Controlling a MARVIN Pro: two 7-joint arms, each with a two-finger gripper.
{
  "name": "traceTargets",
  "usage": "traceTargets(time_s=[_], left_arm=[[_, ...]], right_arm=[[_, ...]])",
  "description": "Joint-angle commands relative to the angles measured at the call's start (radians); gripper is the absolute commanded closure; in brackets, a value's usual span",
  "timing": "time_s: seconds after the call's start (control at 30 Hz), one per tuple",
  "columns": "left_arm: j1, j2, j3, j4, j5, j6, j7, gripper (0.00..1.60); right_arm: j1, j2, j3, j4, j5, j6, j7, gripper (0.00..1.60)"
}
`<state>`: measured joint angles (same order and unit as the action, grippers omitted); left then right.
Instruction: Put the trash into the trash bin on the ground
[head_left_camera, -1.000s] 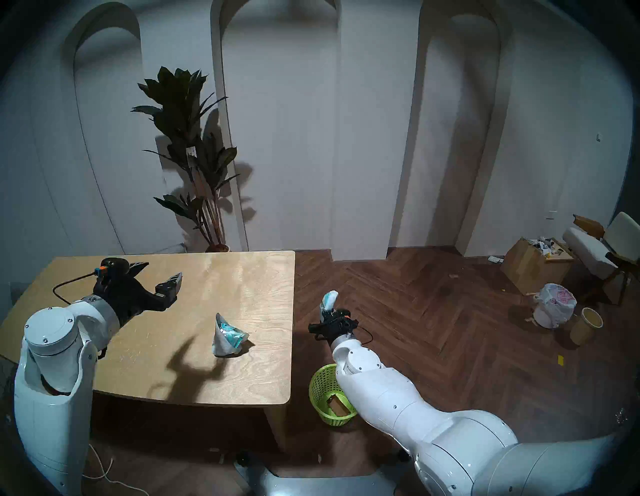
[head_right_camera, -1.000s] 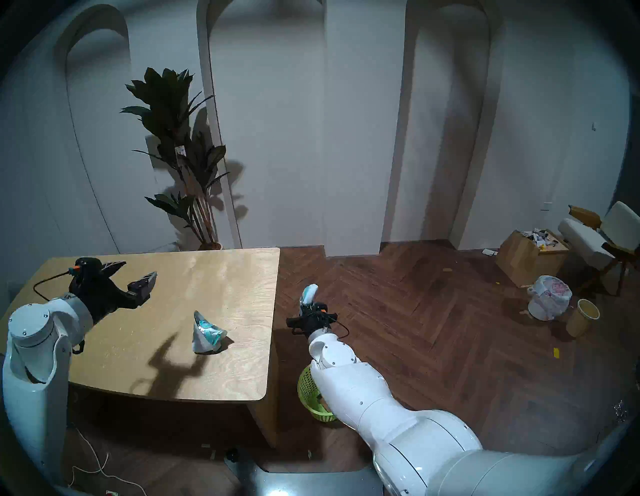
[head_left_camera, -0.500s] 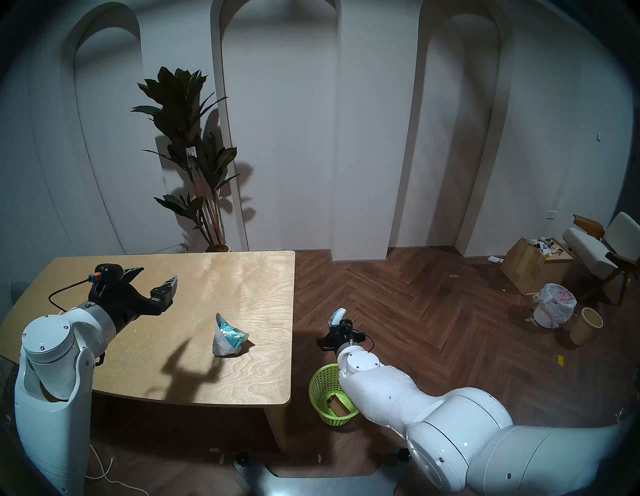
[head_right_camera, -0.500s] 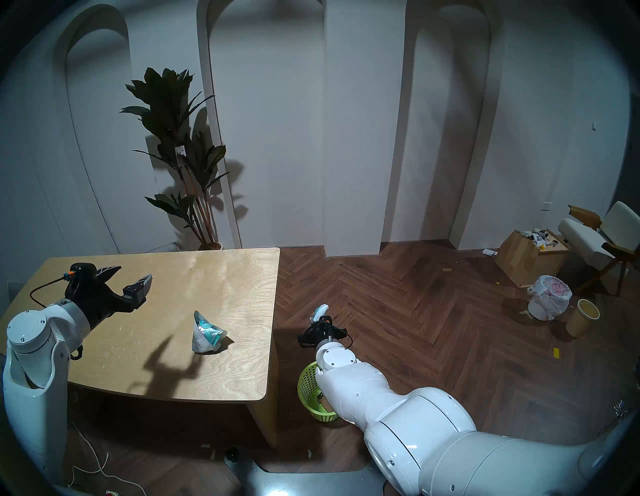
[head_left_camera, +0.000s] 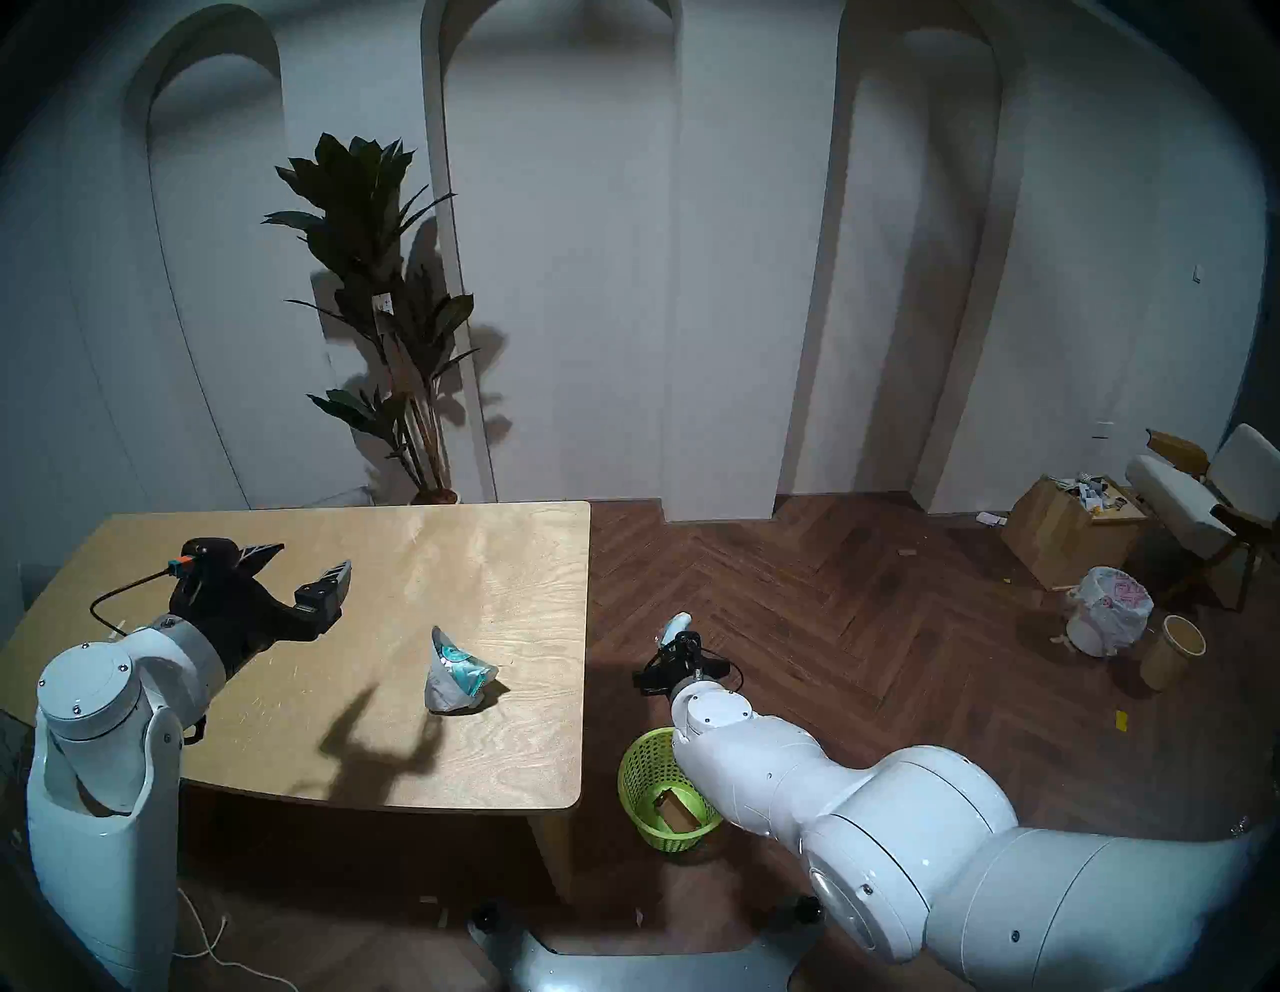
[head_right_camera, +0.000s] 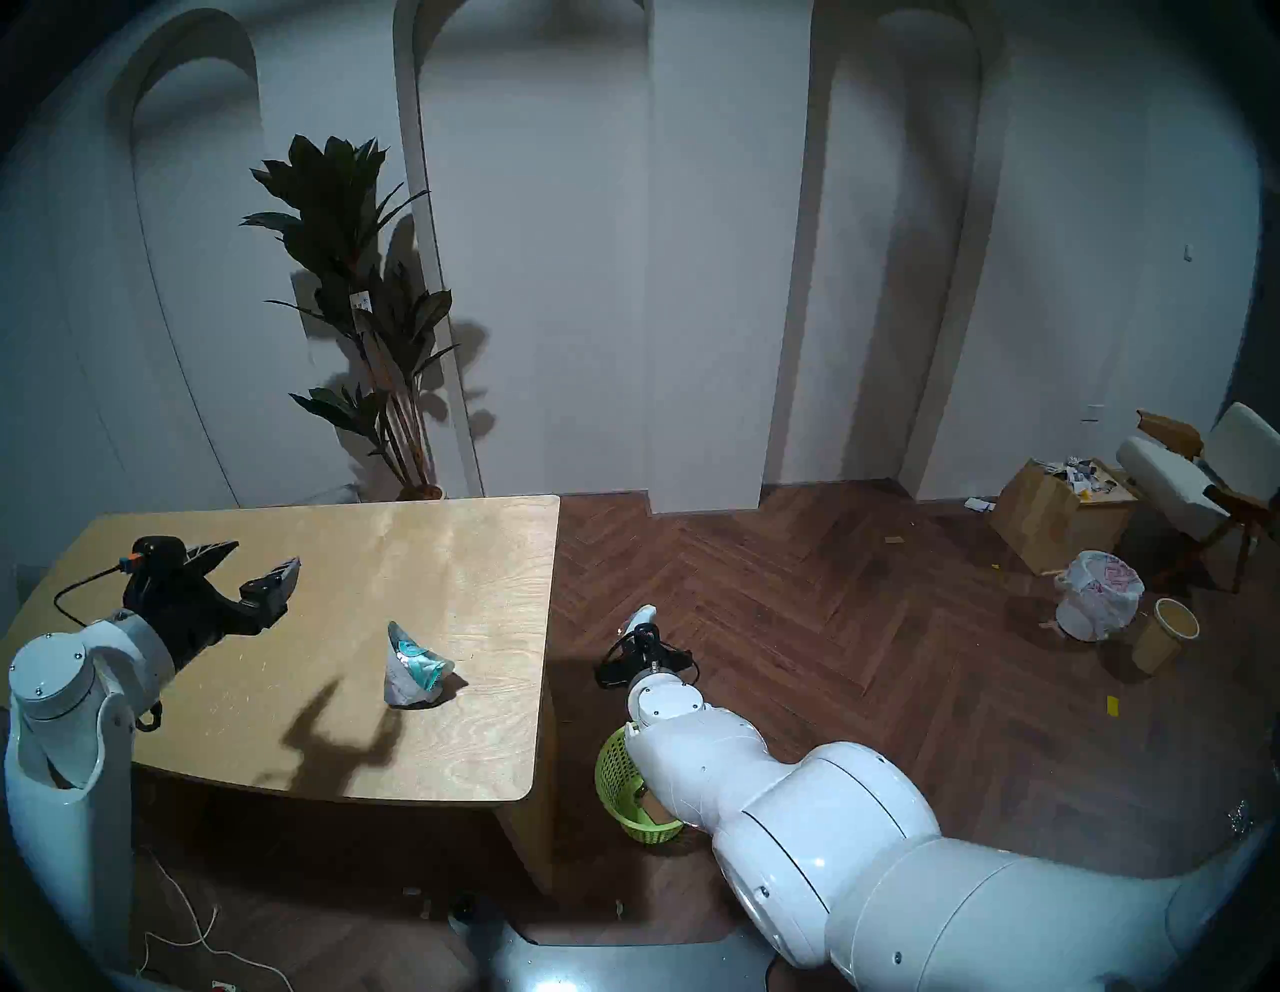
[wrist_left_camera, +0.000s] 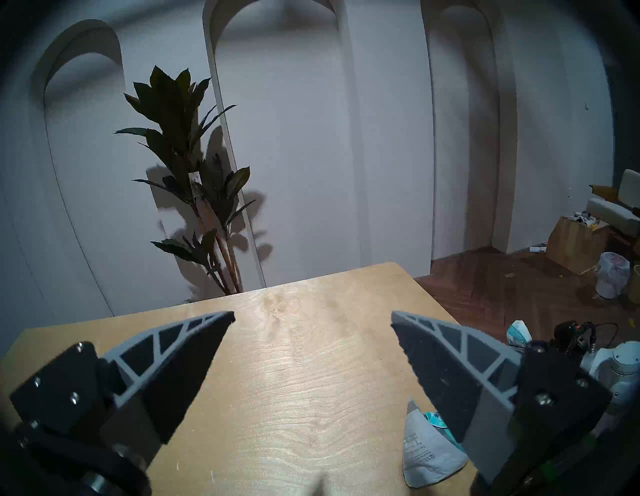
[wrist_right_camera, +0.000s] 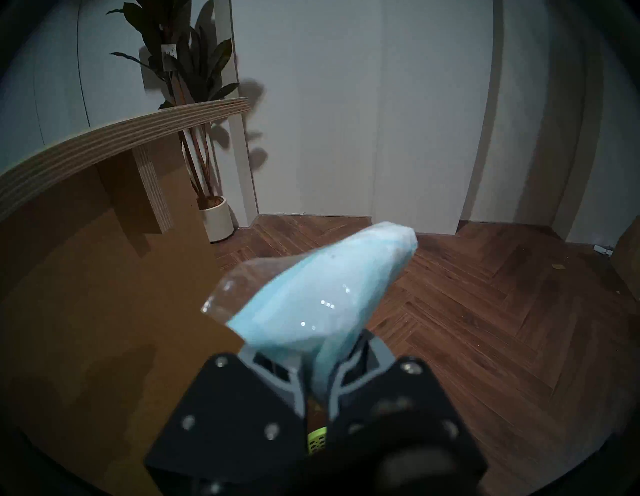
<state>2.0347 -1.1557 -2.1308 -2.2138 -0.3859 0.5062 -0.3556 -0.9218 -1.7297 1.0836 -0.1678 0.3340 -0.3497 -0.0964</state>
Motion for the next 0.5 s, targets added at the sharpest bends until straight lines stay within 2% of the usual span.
traceTargets(time_s=[0.0,0.47], left_arm=[[-0.009,0.007,-0.002,-0.016,0.007,-0.013,0.002,0.0],[-0.014,0.003,0.003,-0.016,0.011,-0.011,-0.003,0.0]], right_arm=[[0.029,-0.004,0.009,0.002,0.007,-0.024,0.01,1.6],[0.033,-0.006,0.017,0.024,0.003,-0.023,0.012,1.6]])
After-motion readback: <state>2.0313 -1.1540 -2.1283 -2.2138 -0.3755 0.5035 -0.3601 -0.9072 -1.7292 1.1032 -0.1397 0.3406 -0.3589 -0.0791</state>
